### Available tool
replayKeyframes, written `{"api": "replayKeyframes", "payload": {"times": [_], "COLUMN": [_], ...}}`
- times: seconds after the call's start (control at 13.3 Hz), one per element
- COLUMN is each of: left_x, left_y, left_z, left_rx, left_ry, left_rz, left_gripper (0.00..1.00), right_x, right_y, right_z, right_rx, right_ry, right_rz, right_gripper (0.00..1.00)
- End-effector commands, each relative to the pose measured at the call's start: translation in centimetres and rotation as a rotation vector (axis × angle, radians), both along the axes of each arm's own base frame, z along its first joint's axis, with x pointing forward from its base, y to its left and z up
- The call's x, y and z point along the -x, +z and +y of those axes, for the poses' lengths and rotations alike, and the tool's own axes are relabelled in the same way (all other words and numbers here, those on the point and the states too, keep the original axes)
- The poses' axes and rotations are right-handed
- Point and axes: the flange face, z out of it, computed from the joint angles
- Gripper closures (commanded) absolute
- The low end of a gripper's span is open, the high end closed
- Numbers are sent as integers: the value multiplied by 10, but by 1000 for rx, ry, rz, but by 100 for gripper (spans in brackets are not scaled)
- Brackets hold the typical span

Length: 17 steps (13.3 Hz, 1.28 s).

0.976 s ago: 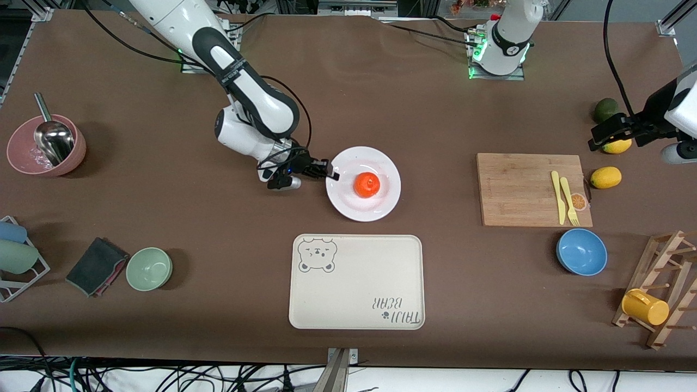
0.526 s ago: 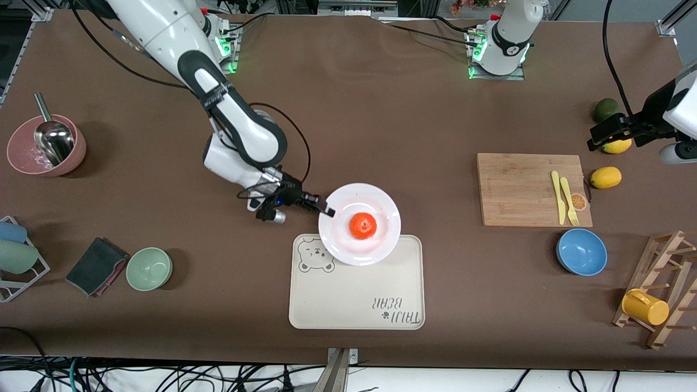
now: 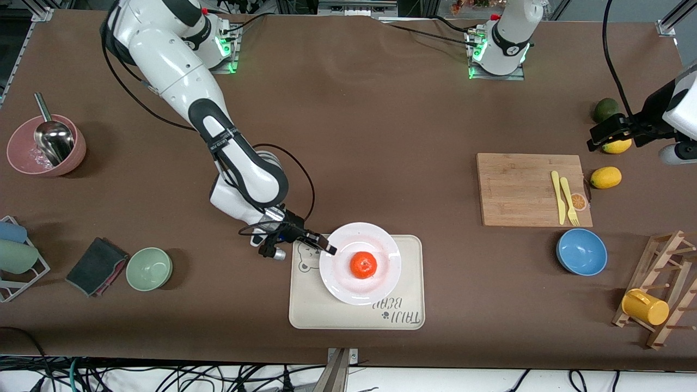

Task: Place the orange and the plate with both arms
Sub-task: 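Carry the plate with the right gripper onto the bear placemat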

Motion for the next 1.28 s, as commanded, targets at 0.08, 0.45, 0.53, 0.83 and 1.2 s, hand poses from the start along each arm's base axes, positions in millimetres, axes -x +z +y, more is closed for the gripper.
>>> {"api": "replayKeyframes", "payload": {"times": [0.08, 0.45, 0.53, 0.83, 1.2], "left_x": [-1, -1, -2, -1, -1], "left_y": [7, 7, 6, 6, 4], "left_z": [1, -1, 1, -2, 1], "left_rx": [-8, -8, -8, -8, -9], "left_ry": [-4, -7, -4, -9, -3], "left_rz": [1, 1, 2, 4, 8], "left_gripper": [0, 0, 0, 0, 0], "right_x": [-10, -4, -4, -4, -14], "right_y": [-12, -35, -35, -38, -21], "right_z": [12, 13, 13, 11, 10], "right_rx": [-4, 32, 32, 38, 69], "right_ry": [-11, 17, 17, 20, 54], "right_rz": [-22, -16, -16, -19, -81], "right_gripper": [100, 100, 100, 54, 0]}}
